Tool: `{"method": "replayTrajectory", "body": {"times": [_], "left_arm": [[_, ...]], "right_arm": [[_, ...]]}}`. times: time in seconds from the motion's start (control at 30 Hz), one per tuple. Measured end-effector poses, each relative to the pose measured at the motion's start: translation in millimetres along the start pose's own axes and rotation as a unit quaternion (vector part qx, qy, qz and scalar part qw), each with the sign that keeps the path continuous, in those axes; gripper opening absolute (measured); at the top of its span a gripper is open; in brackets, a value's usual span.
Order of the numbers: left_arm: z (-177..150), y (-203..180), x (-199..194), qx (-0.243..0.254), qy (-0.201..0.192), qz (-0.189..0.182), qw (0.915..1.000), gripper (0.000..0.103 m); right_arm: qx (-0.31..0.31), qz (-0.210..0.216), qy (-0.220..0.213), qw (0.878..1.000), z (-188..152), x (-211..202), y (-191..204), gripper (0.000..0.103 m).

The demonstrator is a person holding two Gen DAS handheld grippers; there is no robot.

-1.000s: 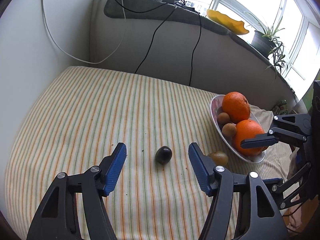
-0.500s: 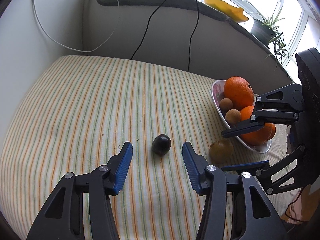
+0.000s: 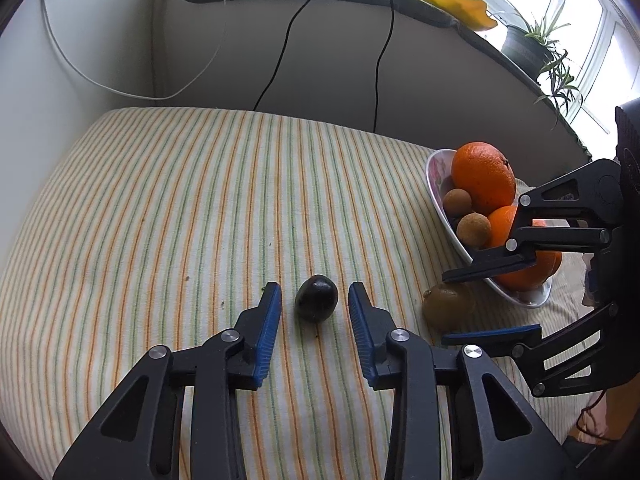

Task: Organize fruits
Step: 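Close the right gripper on the brown kiwi while the left gripper closes on the dark plum, then carry the kiwi over the plate with the right gripper while the left gripper carries the plum there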

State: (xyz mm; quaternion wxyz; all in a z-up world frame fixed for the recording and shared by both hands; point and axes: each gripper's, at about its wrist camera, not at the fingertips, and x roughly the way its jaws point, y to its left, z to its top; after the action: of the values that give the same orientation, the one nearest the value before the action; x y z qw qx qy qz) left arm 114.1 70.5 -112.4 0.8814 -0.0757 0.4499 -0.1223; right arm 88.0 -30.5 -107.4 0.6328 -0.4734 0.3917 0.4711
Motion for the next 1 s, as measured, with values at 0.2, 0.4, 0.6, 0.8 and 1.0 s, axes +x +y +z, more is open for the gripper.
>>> {"method": "replayTrajectory", "body": {"times": [0.2, 0.4, 0.6, 0.8, 1.0], "left_arm": [[0, -1, 5, 0.0, 0.004, 0.001, 1.0, 0.021], [0, 1, 0, -0.002, -0.004, 0.001, 1.0, 0.02], [0, 1, -9, -0.003, -0.013, -0.001, 0.9999, 0.02], [-1, -4, -22, -0.002, -0.025, -0.003, 0.9997, 0.02], [3, -16, -30, 0.007, -0.035, -0.008, 0.9993, 0.02]], "right_arm": [[0.008, -0.001, -0.005, 1.0, -2, 1, -2, 0.031], [0.021, 0.005, -0.014, 1.0, -3, -1, -4, 0.029], [0.038, 0.016, -0.038, 0.998, -7, -12, 0, 0.029], [0.054, 0.018, -0.067, 0.996, -14, -30, 6, 0.029], [0.087, 0.014, -0.094, 0.992, -32, -51, 3, 0.029]]}}
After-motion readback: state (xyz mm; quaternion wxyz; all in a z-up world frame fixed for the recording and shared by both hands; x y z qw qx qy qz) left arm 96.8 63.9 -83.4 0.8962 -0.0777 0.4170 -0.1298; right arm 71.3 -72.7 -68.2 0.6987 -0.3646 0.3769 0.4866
